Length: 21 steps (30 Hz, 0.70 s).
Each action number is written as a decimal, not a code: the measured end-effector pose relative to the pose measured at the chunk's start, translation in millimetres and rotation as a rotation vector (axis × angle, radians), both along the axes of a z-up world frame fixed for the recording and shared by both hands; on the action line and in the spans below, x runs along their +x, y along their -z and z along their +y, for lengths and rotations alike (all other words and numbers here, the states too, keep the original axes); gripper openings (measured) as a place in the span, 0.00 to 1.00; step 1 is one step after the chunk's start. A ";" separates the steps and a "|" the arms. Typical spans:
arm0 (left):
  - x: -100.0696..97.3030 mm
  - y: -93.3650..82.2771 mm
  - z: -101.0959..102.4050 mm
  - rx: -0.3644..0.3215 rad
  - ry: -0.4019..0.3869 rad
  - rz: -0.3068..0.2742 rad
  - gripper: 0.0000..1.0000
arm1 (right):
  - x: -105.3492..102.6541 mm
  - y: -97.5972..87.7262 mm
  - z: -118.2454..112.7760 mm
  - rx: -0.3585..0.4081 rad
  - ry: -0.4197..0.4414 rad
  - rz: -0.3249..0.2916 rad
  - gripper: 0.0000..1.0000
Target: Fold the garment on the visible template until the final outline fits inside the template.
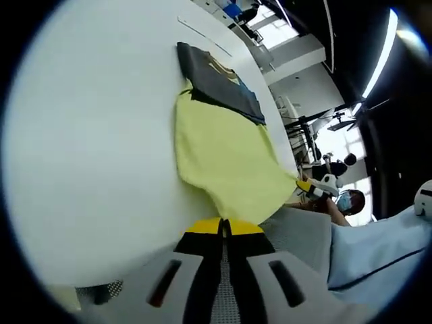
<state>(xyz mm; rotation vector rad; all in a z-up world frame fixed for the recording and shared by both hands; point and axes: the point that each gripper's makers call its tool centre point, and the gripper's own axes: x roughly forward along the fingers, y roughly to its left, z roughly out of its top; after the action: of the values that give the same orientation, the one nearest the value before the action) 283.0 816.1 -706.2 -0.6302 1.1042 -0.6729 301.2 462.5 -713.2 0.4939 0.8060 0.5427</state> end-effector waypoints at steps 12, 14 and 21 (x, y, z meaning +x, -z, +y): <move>47.1 -20.7 3.3 -0.027 -0.049 -0.116 0.00 | 41.2 -23.9 1.0 0.024 0.010 -0.066 0.00; 55.4 -22.2 2.8 -0.027 -0.055 -0.135 0.00 | 51.8 -26.3 2.2 0.018 0.005 -0.079 0.00; 92.4 -32.2 8.1 -0.037 -0.106 -0.228 0.00 | 87.4 -38.8 6.1 0.025 0.000 -0.119 0.00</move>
<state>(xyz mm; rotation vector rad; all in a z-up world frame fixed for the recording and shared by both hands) 375.5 824.2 -674.0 -0.6228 0.8426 -0.6572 388.6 468.6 -674.4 0.4803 0.6866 0.5774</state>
